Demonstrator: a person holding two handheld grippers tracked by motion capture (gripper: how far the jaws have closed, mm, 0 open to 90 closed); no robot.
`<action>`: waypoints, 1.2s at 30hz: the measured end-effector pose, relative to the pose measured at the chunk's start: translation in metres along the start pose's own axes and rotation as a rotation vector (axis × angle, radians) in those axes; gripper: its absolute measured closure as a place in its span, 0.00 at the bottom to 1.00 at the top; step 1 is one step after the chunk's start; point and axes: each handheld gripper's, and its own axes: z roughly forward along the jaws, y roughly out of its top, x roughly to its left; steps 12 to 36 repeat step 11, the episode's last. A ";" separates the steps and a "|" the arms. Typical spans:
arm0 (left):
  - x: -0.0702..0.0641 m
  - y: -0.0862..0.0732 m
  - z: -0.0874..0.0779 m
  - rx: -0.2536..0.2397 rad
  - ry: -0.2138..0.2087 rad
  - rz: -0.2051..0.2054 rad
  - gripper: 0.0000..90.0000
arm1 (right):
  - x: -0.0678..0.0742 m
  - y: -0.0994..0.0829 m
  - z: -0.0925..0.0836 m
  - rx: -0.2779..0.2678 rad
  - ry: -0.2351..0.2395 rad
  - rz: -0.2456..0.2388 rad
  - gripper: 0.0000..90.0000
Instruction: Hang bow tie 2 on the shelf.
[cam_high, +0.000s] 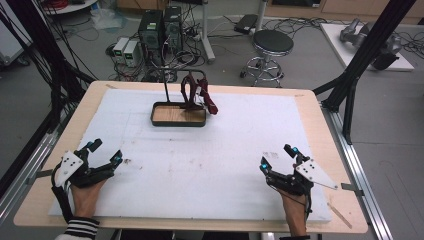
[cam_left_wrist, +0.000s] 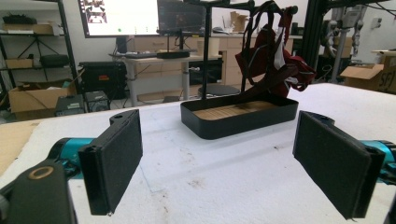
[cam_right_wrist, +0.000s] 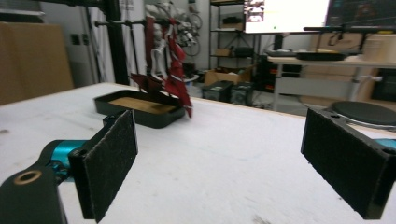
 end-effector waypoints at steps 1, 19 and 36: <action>0.000 0.000 0.000 0.000 0.000 0.001 0.18 | 0.000 -0.003 -0.001 -0.014 -0.005 0.006 0.11; 0.000 0.000 0.000 0.000 0.000 -0.001 0.18 | 0.004 -0.028 0.006 0.015 0.000 -0.031 0.11; 0.000 0.000 0.000 0.000 0.000 -0.001 0.18 | 0.004 -0.028 0.006 0.015 0.000 -0.031 0.11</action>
